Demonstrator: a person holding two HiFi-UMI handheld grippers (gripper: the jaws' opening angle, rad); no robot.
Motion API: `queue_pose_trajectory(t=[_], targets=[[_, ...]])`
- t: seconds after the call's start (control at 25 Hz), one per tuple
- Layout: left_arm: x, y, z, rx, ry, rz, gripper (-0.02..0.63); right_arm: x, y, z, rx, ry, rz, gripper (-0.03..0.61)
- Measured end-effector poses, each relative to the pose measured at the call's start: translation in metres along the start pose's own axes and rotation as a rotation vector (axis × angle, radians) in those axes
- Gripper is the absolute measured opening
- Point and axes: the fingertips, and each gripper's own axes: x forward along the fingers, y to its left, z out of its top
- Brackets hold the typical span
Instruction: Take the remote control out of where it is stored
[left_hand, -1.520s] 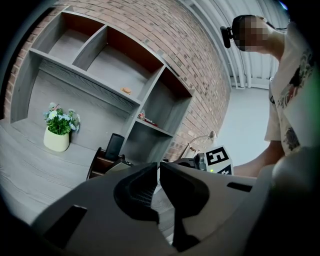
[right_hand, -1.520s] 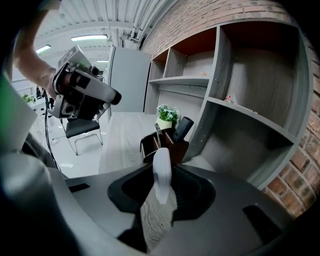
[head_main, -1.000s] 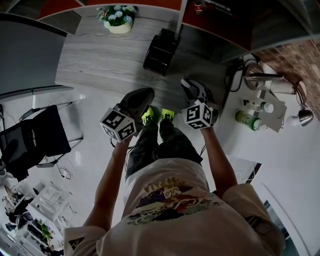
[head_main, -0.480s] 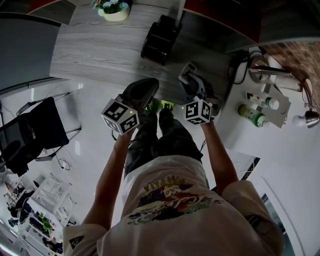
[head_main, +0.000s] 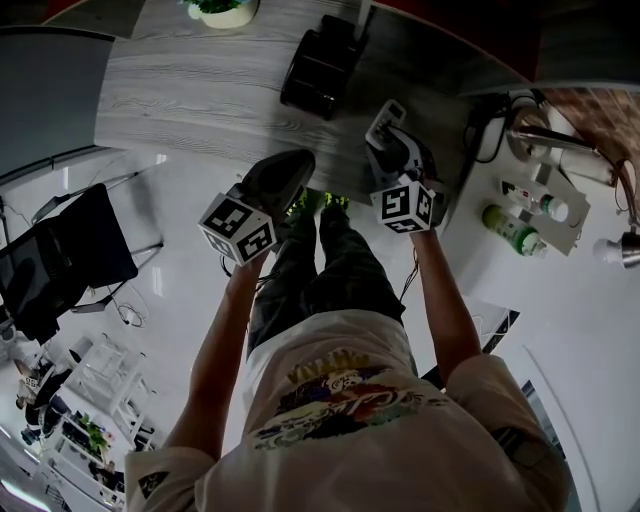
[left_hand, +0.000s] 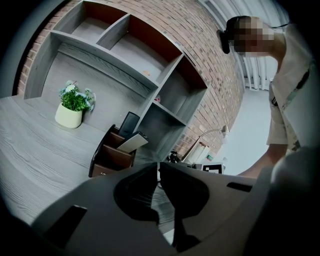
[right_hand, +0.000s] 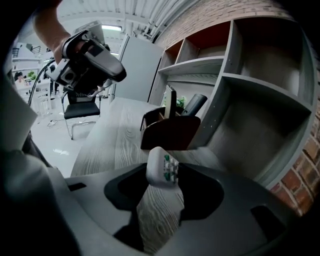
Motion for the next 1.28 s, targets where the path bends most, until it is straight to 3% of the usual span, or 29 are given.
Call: queue_pose_trajectory(t=[0.36, 0.56, 0.64, 0.92, 1.28], targets=[[0.007, 0.008, -0.004, -0.008, 0.004, 0.002, 0.006, 0.018, 0.001, -0.008, 0.113, 0.0, 0.078, 0.202], [0.009, 0.006, -0.001, -0.002, -0.002, -0.002, 0.006, 0.02, 0.012, -0.012, 0.295, -0.016, 0.197, 0.207], [0.009, 0.005, 0.001, 0.002, -0.003, -0.006, 0.006, 0.019, 0.014, -0.014, 0.316, -0.003, 0.215, 0.207], [0.013, -0.005, 0.015, 0.028, -0.017, -0.024, 0.006, 0.007, 0.011, -0.002, 0.315, -0.014, 0.225, 0.207], [0.017, -0.025, 0.033, 0.077, -0.004, -0.046, 0.006, -0.016, -0.009, 0.018, 0.414, -0.085, 0.203, 0.204]])
